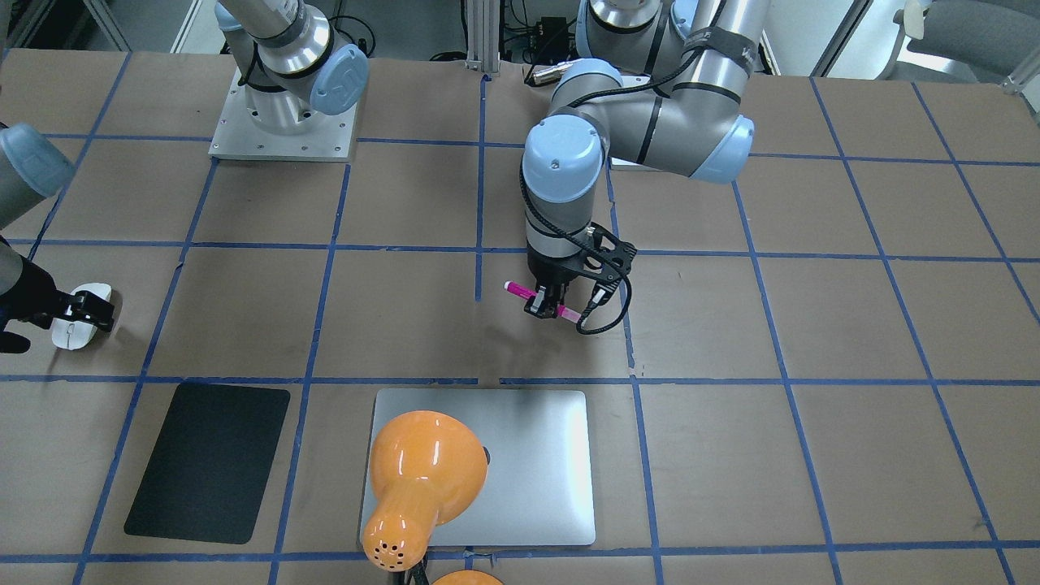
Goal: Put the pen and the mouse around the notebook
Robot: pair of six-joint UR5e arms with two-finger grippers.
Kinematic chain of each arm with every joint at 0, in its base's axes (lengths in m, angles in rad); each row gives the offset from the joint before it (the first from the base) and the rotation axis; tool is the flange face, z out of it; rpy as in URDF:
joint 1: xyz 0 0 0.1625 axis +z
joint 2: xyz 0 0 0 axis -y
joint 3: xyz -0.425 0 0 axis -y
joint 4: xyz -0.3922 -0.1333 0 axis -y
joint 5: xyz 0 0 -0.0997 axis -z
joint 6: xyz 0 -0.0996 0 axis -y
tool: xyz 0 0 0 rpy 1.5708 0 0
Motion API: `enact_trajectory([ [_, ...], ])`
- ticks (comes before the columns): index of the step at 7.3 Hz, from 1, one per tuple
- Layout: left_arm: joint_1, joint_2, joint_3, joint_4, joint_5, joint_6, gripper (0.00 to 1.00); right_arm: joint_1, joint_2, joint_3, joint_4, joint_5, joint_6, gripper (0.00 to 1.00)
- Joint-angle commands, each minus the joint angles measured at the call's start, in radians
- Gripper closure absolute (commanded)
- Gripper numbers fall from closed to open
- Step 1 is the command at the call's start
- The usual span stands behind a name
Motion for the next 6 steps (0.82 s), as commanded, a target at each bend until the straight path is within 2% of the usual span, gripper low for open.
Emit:
enact_trajectory([
  [1, -0.060, -0.059, 0.011, 0.071, -0.075, -0.284, 1.00, 0.000, -0.002, 0.002, 0.030, -0.003, 0.002, 0.16],
  [4, -0.087, -0.124, 0.027, 0.090, -0.077, -0.359, 1.00, 0.000, -0.005, 0.002, 0.038, -0.003, 0.010, 0.18],
  [5, -0.085, -0.139, 0.034, 0.090, -0.078, -0.359, 1.00, 0.000, -0.007, 0.002, 0.042, -0.005, 0.010, 0.36],
  [6, -0.085, -0.149, 0.037, 0.090, -0.071, -0.366, 0.08, -0.001, -0.007, 0.002, 0.047, -0.005, 0.010, 0.50],
])
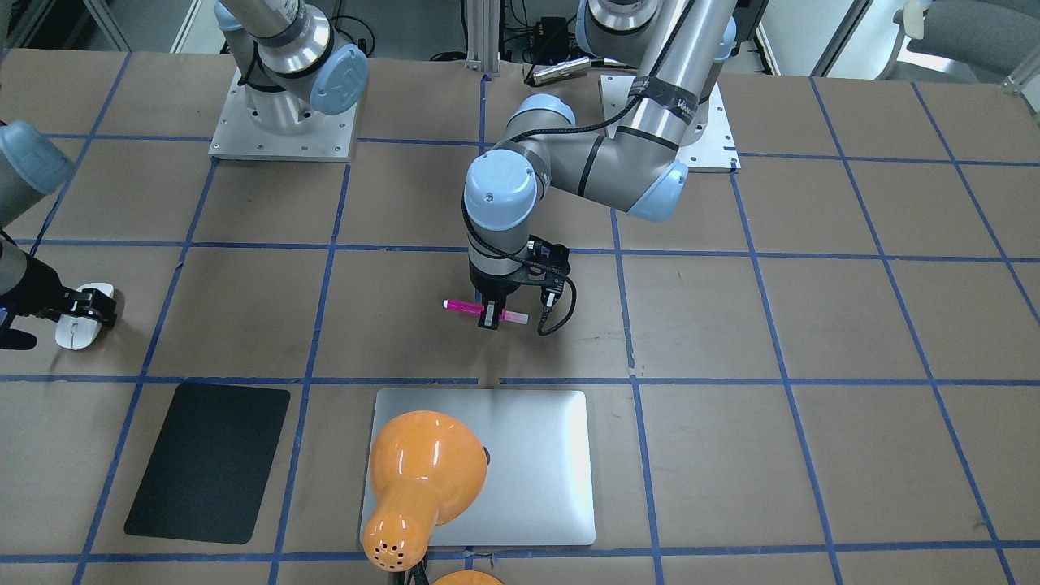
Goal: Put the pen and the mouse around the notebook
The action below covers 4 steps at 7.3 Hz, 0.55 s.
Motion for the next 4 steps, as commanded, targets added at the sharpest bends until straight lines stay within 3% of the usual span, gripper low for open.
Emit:
enact_trajectory([
  [1, 0.004, -0.012, 0.010, 0.008, 0.005, 0.021, 0.00, -0.001, -0.002, -0.002, 0.006, -0.001, 0.000, 0.59],
  [2, 0.015, 0.005, 0.016, 0.009, 0.006, 0.091, 0.00, 0.000, -0.006, 0.000, 0.011, -0.001, 0.002, 0.61],
  [4, 0.148, 0.069, 0.039, -0.028, 0.023, 0.560, 0.00, 0.010, -0.013, -0.029, 0.026, -0.016, 0.039, 0.60],
])
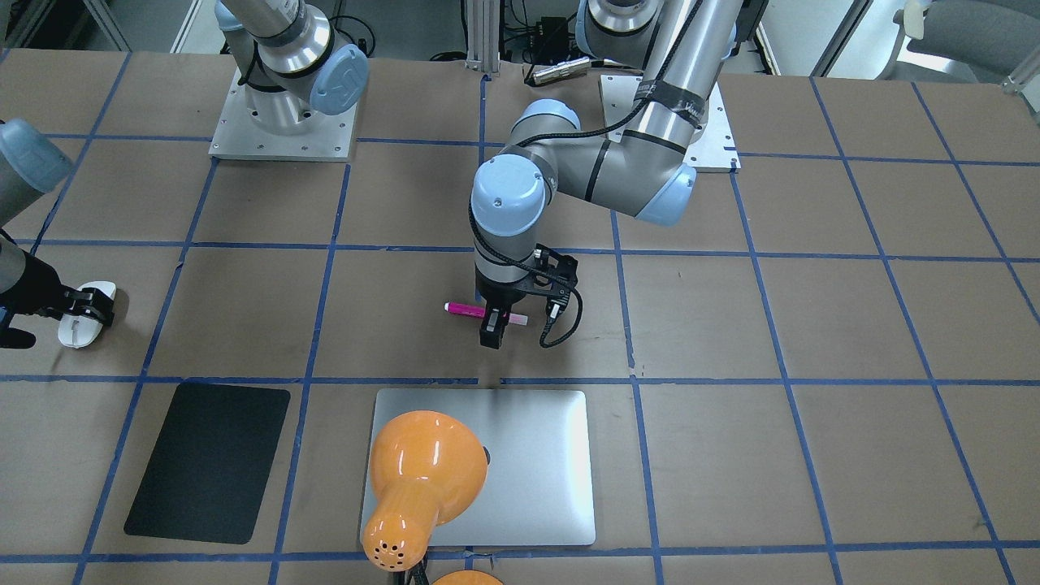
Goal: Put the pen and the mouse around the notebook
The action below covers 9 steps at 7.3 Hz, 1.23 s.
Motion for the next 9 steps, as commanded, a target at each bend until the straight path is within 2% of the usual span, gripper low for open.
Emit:
enact_trajectory([
  [1, 0.167, 0.083, 0.029, -0.048, 0.005, 0.508, 0.00, 0.015, -0.006, -0.047, 0.011, -0.007, 0.033, 0.60],
  [3, 0.342, 0.194, 0.046, -0.232, -0.005, 0.951, 0.00, 0.088, -0.003, -0.105, 0.011, 0.001, 0.068, 0.60],
  [5, 0.379, 0.258, 0.104, -0.327, -0.019, 1.323, 0.00, 0.234, 0.021, -0.191, 0.046, 0.007, 0.260, 0.60],
  [6, 0.373, 0.297, 0.125, -0.388, -0.030, 1.381, 0.00, 0.301, 0.053, -0.245, 0.067, 0.011, 0.327, 0.60],
  [8, 0.358, 0.383, 0.194, -0.653, -0.061, 1.403, 0.00, 0.413, 0.110, -0.361, 0.073, 0.039, 0.488, 0.58],
  [9, 0.350, 0.419, 0.231, -0.723, -0.071, 1.452, 0.00, 0.459, 0.156, -0.403, 0.073, 0.053, 0.546, 0.58],
])
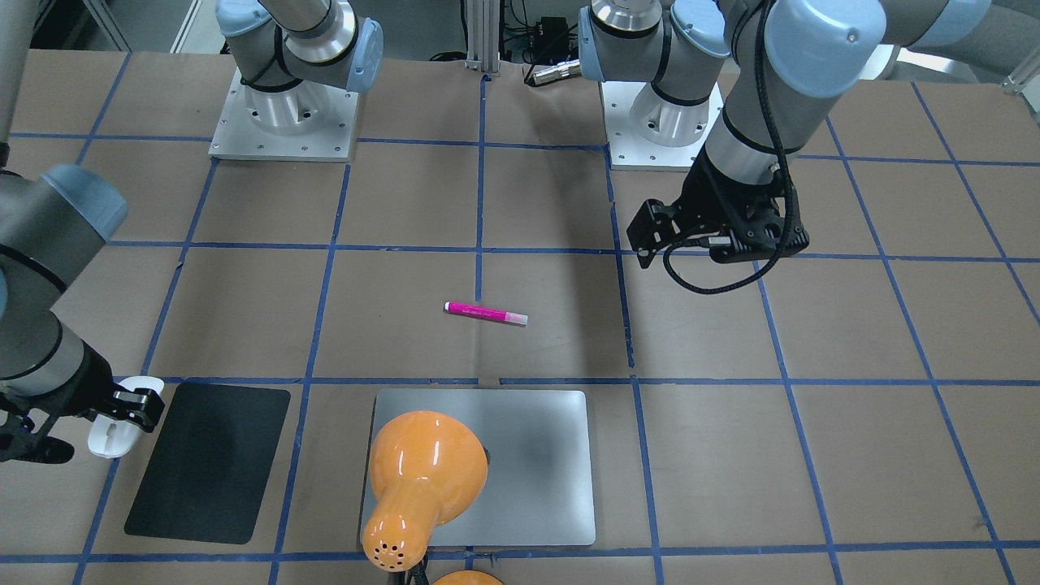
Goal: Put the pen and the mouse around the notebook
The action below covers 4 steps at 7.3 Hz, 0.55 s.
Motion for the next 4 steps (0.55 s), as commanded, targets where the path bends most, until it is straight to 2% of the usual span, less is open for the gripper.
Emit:
enact_trajectory([
  [1, -0.010, 0.049, 0.093, -0.190, -0.007, 0.058, 0.00, 0.096, 0.065, -0.070, -0.001, 0.022, 0.139, 0.57],
  [2, -0.010, 0.055, 0.150, -0.214, -0.011, 0.058, 0.00, 0.116, 0.098, -0.073, -0.016, 0.056, 0.195, 0.57],
  [4, -0.031, 0.072, 0.131, -0.221, -0.004, 0.056, 0.00, 0.117, 0.140, -0.073, -0.034, 0.058, 0.181, 0.57],
])
